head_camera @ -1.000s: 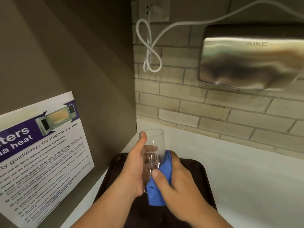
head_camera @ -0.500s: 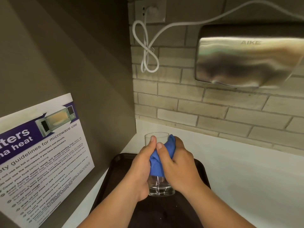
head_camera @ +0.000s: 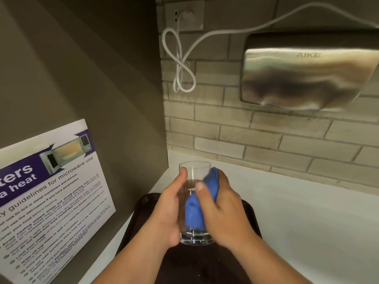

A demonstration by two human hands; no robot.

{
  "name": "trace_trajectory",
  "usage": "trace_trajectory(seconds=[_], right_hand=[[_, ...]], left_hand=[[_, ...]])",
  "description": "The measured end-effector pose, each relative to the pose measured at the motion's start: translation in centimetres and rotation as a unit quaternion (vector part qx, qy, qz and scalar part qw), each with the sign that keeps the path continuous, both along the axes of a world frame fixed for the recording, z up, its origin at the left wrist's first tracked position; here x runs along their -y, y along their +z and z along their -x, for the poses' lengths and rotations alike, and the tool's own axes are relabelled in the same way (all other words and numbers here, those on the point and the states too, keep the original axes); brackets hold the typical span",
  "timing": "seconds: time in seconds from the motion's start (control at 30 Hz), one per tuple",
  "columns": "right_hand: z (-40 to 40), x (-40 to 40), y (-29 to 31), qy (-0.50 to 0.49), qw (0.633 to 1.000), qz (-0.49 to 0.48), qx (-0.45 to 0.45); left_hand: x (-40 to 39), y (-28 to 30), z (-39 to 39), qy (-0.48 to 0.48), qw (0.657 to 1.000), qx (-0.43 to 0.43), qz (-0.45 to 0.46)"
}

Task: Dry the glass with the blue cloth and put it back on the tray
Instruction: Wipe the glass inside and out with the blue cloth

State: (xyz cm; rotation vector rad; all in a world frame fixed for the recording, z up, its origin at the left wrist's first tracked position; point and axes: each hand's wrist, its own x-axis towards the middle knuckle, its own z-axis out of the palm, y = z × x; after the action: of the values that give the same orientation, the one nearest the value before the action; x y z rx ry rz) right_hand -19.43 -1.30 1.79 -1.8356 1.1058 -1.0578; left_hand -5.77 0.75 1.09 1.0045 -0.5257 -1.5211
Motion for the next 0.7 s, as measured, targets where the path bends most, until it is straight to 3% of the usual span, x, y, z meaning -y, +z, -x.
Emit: trace_trajectory(seconds=[0.13, 0.27, 0.33, 0.47, 0.53, 0.6, 0.7], right_hand=[[0.1, 2.3, 0.8, -0.009, 0.993, -0.117, 0.024], [-0.4, 1.7, -0.3, -0.004, 1.0, -0.012, 0.0], [-0.6, 2.0, -0.5, -0.003, 1.0, -0.013, 0.019], [-0.5, 2.7, 0.1, -0.018, 0.986, -0.155, 0.064], [-0.1, 1.9, 0.0, -0.012, 0.968, -0.235, 0.087], [0.3, 0.6, -0.9, 0.001, 0.979, -0.2, 0.033], [0.0, -1.7, -1.7, 0.039, 0.996, -0.047, -0.068]], left_hand=[[0.5, 0.6, 0.4, 0.024, 1.0, 0.012, 0.004], [0.5, 0.2, 0.9, 0.065, 0.996, 0.068, -0.005], [0.3, 0.4, 1.1, 0.053, 0.997, 0.063, 0.006], [0.4, 0.4, 0.7, 0.007, 1.0, 0.008, -0.01], [0.6, 0.1, 0.2, 0.029, 0.999, -0.012, -0.018], [0.9, -0.1, -0.2, 0.058, 0.998, -0.019, -0.018], [0.9, -0.6, -0.2, 0.064, 0.998, -0.009, -0.005]])
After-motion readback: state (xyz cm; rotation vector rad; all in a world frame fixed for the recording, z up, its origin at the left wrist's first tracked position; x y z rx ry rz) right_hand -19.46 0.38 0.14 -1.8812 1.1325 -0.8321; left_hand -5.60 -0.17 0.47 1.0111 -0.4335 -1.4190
